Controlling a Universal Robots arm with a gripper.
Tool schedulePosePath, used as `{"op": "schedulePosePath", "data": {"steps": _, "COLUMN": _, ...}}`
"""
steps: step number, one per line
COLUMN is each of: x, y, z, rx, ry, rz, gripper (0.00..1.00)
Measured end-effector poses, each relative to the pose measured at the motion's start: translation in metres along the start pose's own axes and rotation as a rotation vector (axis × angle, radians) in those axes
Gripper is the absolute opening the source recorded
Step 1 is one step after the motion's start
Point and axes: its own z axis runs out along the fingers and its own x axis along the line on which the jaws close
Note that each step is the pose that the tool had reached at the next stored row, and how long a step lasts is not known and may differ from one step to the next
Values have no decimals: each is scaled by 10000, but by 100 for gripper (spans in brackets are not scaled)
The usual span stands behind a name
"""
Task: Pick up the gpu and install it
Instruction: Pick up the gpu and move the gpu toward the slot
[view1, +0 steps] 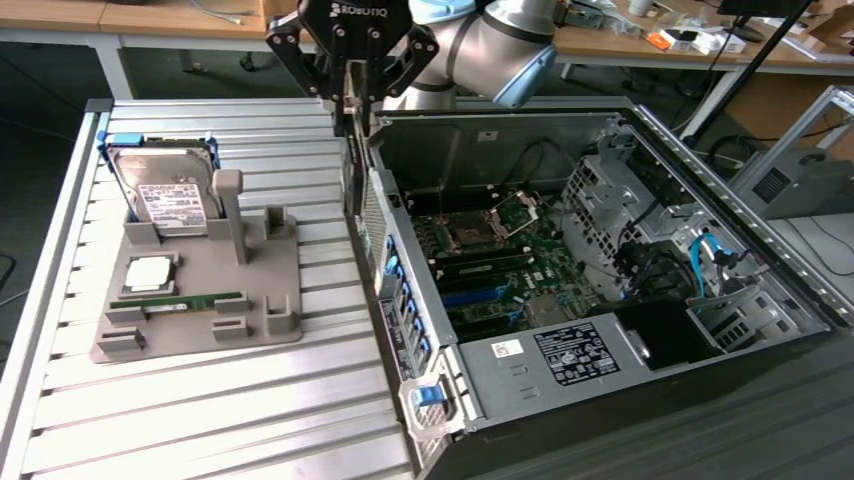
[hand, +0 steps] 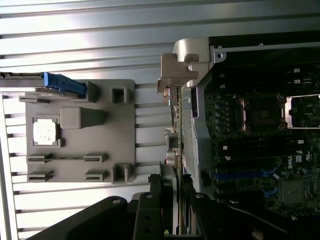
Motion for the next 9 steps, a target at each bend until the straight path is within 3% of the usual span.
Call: {"op": "schedulePosePath", "data": {"steps": 9, "x": -75, "y": 4, "z": 2, "rx": 0, "ry": 3, "rz": 0, "gripper": 27}}
